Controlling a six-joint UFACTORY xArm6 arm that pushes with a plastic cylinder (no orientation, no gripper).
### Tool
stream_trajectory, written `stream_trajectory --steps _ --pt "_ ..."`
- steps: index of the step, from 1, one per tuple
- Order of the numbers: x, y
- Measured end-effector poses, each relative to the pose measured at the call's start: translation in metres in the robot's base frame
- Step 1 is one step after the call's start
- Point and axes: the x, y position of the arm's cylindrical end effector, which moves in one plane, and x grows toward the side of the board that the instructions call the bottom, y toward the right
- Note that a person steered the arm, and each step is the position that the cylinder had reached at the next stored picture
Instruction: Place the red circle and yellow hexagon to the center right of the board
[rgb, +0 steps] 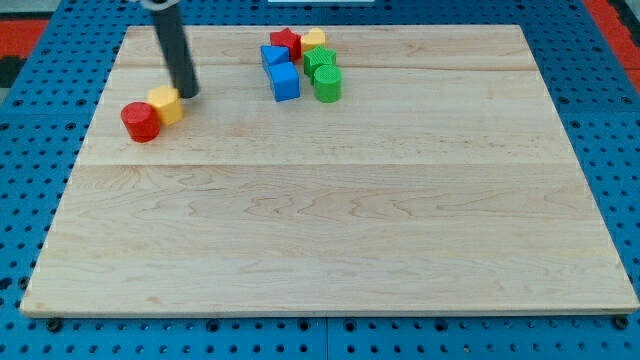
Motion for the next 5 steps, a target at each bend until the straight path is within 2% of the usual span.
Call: stream_trajectory --steps 1,2,3,4,5 --pt "0.001 -0.048" --pt "0.01 -0.058" --pt "0.023 -0.094" --pt "0.067 -0.087" --pt "0.087 -0.064"
